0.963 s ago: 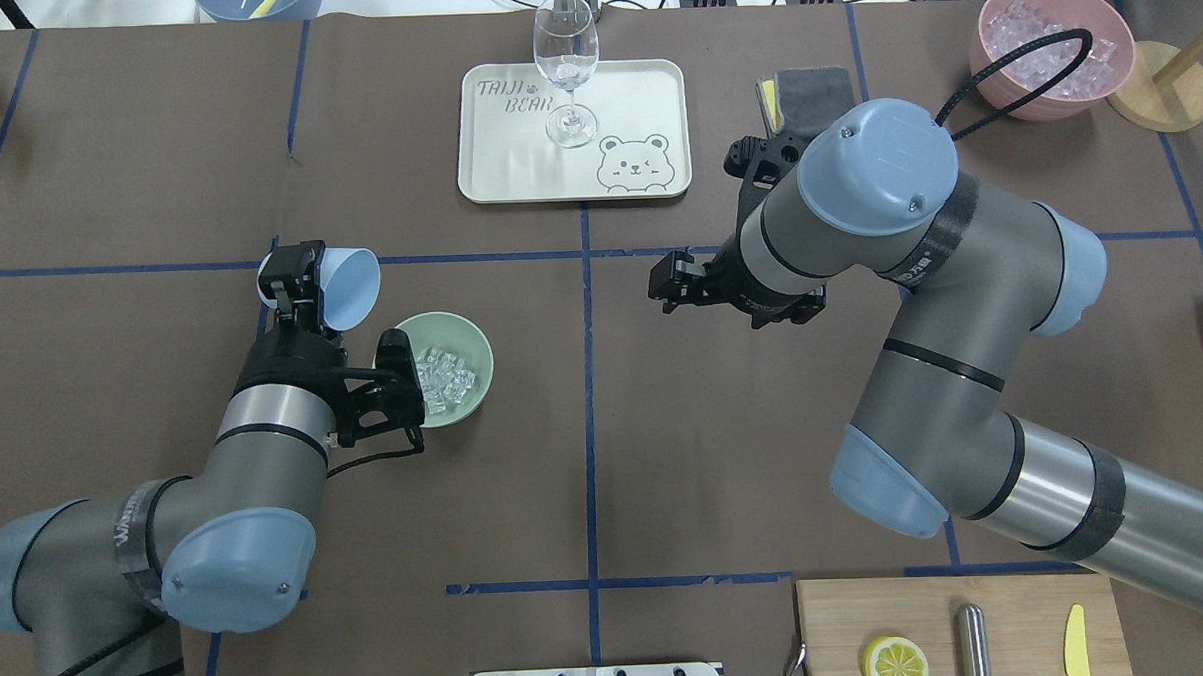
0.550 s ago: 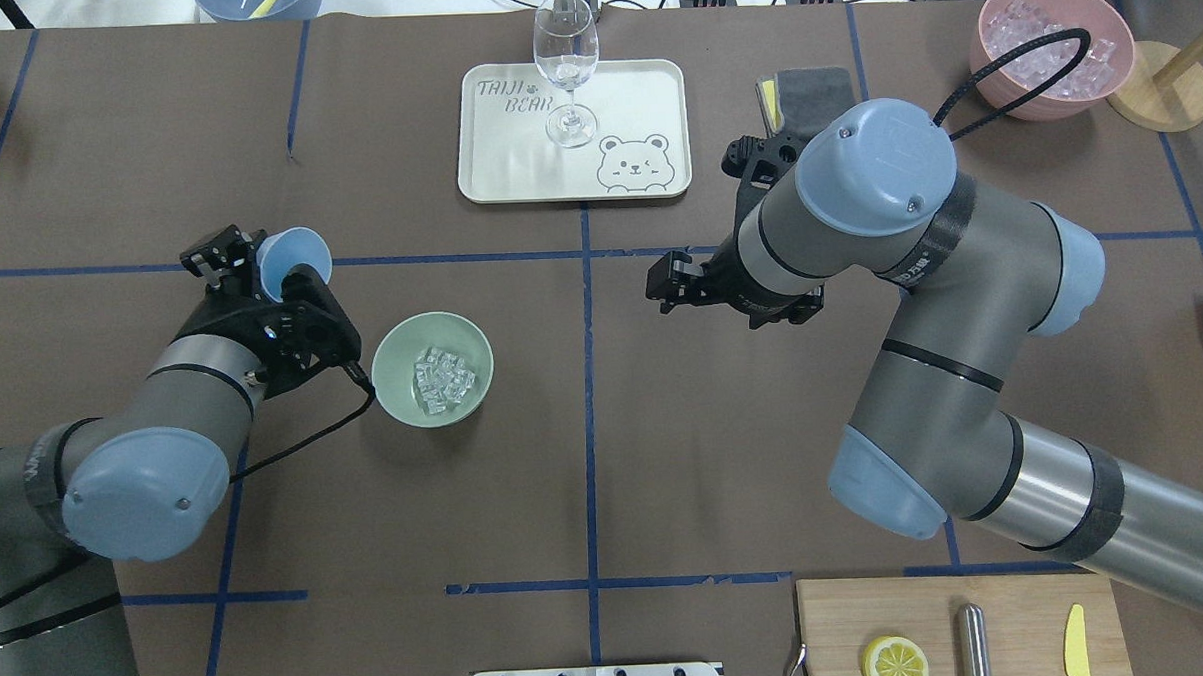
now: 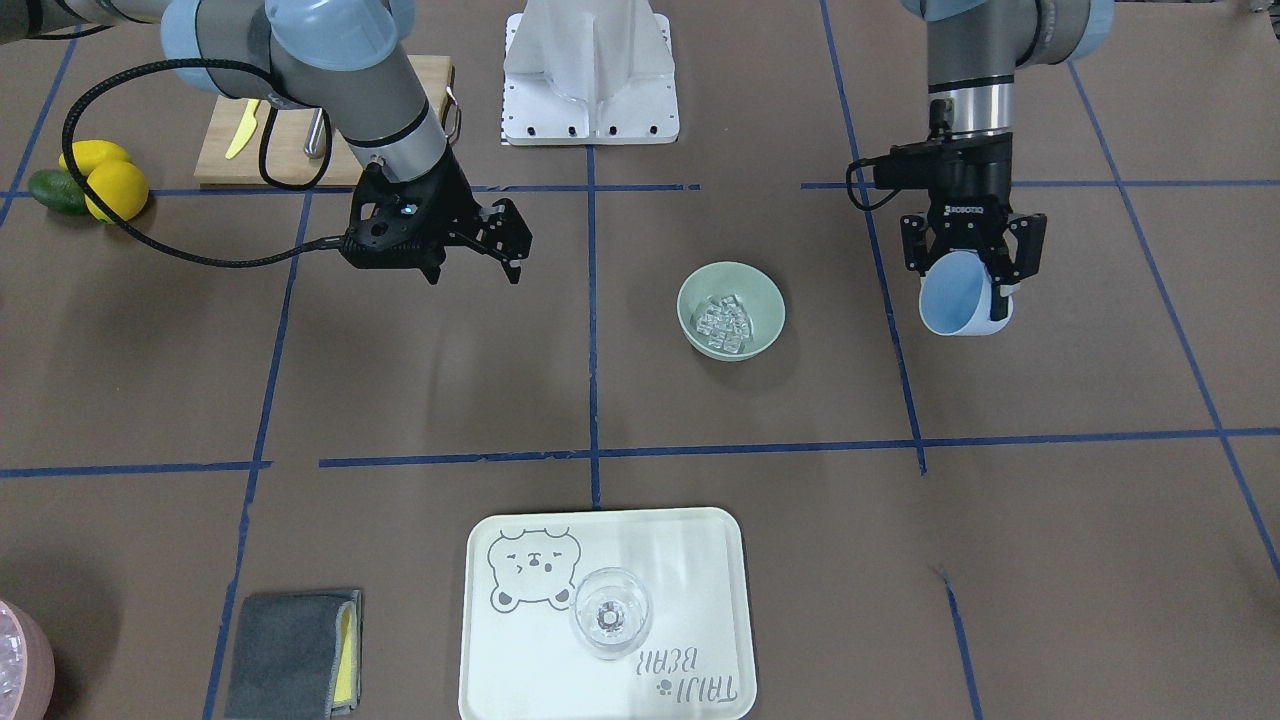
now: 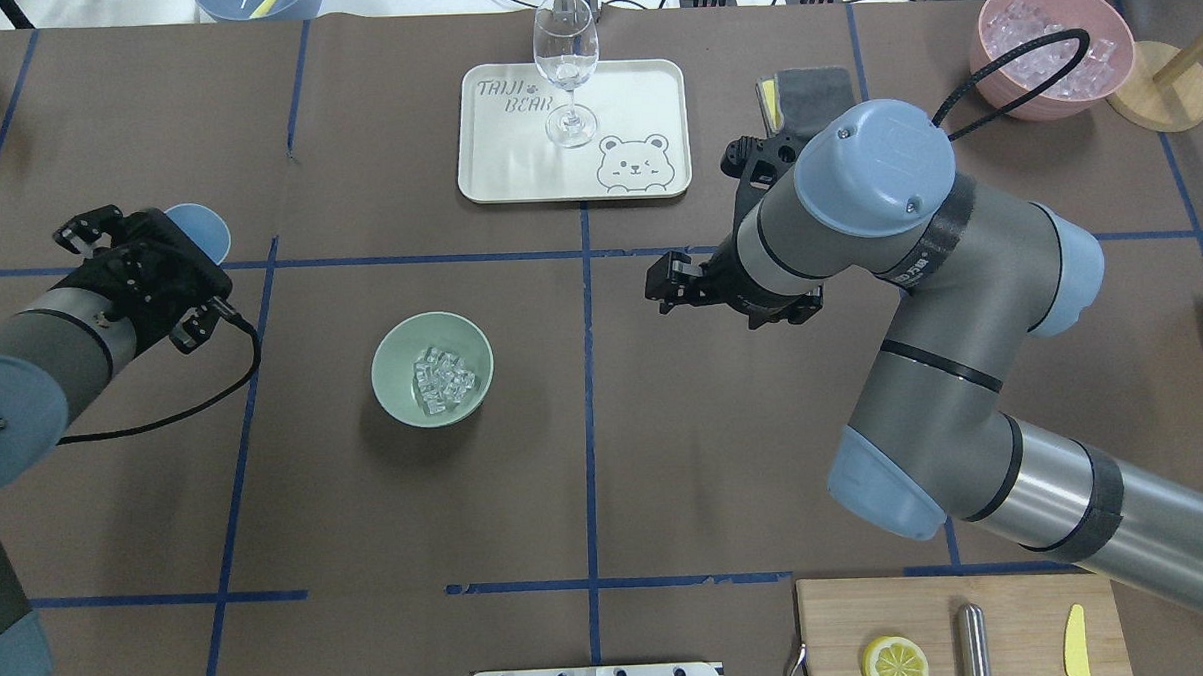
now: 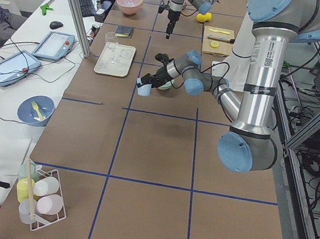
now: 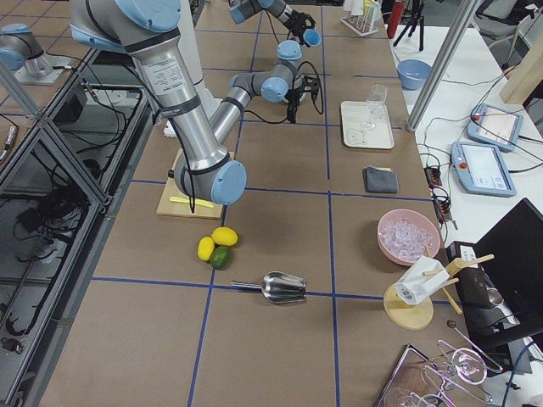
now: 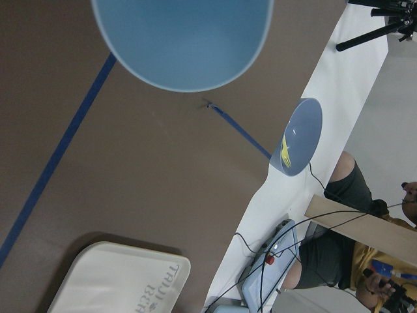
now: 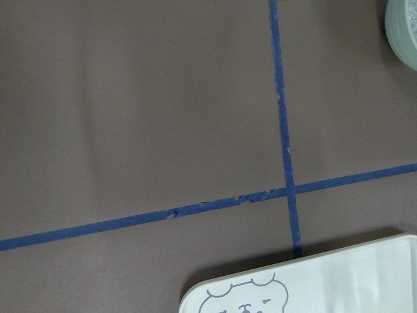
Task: Pour ice into bowl
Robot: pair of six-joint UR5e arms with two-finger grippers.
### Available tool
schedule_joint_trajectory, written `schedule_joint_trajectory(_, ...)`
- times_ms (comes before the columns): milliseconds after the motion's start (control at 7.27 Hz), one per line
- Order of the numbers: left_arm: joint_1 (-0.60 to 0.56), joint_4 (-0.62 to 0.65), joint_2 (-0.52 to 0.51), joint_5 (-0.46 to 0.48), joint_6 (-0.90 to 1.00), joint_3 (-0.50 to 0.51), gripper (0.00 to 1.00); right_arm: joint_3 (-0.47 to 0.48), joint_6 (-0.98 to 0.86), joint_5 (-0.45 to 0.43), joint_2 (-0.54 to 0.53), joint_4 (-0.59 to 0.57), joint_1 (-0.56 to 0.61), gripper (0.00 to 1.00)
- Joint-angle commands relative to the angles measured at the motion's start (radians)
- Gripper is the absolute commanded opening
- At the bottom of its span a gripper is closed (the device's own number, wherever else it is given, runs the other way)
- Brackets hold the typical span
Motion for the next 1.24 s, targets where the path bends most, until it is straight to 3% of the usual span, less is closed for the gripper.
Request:
schedule_joint_trajectory(0,-0.039,-0.26,0.162,-0.113,-0.044,0.011,0.0,0.0,-0.001,0.0,-0.002,0.0,0.0,1.0)
schedule_joint_trajectory(138,-0.069,-0.317,0.191,-0.169,-0.164,0.036,0.0,0.0,-0.001,0.0,-0.002,0.0,-0.001,1.0)
schedule_joint_trajectory(550,-0.069,-0.774,0.253,-0.163,-0.494,0.266,0.0,0.013,0.01,0.003,-0.002,0.0,-0.001,1.0)
schedule_joint_trajectory(825,-0.054,-0.94,0.281,-0.035,-0.608,0.334,0.0,0.014,0.01,0.003,0.0,0.0,-0.003,1.0)
schedule_joint_trajectory(1100,0.014,-0.956,0.279,0.084,-0.724,0.362,0.0,0.016,0.021,0.003,0.0,0.002,-0.004,1.0)
